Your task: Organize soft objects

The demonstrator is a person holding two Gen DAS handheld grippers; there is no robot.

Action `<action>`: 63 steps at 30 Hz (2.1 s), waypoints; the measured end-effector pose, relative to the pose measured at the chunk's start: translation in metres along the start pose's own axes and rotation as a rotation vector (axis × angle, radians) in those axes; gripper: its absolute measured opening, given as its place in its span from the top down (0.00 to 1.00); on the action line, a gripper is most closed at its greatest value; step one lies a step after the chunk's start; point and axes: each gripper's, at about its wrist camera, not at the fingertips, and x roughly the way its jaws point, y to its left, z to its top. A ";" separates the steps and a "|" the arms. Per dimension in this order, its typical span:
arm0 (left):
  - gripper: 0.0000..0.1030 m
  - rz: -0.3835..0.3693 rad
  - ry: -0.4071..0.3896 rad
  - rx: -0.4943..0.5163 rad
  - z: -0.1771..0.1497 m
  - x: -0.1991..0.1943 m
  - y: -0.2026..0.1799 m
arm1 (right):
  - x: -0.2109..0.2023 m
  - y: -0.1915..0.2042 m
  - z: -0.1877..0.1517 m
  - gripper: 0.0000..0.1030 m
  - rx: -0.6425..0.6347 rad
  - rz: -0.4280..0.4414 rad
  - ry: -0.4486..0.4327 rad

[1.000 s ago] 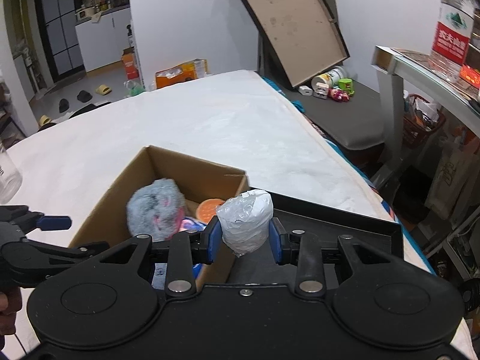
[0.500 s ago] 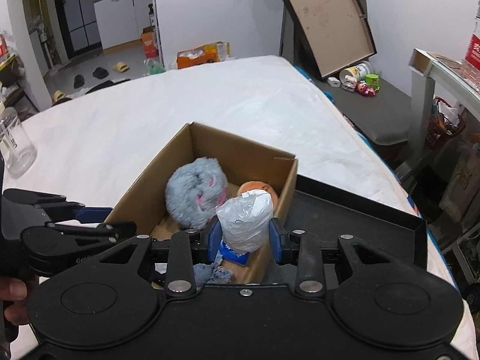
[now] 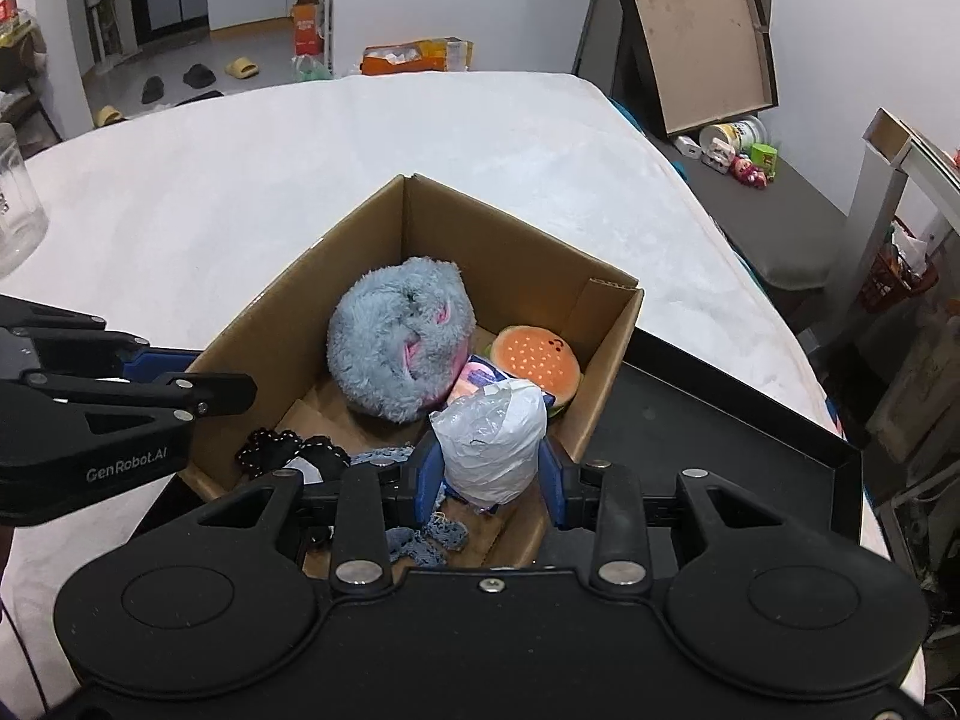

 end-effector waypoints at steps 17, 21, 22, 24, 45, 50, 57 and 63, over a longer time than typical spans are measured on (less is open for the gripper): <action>0.92 0.046 -0.002 -0.016 0.000 -0.007 -0.011 | -0.027 -0.014 -0.005 0.44 0.027 -0.037 -0.049; 0.92 0.074 -0.013 0.009 0.002 -0.009 -0.016 | -0.042 -0.026 -0.012 0.43 0.057 -0.050 -0.067; 0.92 0.078 -0.006 0.008 0.003 -0.008 -0.016 | -0.045 -0.030 -0.015 0.43 0.068 -0.052 -0.068; 0.92 0.077 0.003 0.012 0.005 -0.009 -0.017 | -0.052 -0.037 -0.020 0.43 0.093 -0.051 -0.073; 0.59 0.071 0.041 0.079 0.029 -0.068 -0.045 | -0.128 -0.100 -0.060 0.23 0.334 0.003 -0.154; 0.48 0.028 0.030 0.100 0.032 -0.091 -0.057 | -0.142 -0.109 -0.063 0.14 0.362 0.054 -0.149; 0.35 0.024 -0.001 0.143 0.036 -0.123 -0.072 | -0.164 -0.114 -0.065 0.03 0.401 0.090 -0.172; 0.32 0.032 -0.011 0.181 0.036 -0.149 -0.079 | -0.177 -0.118 -0.066 0.00 0.431 0.123 -0.163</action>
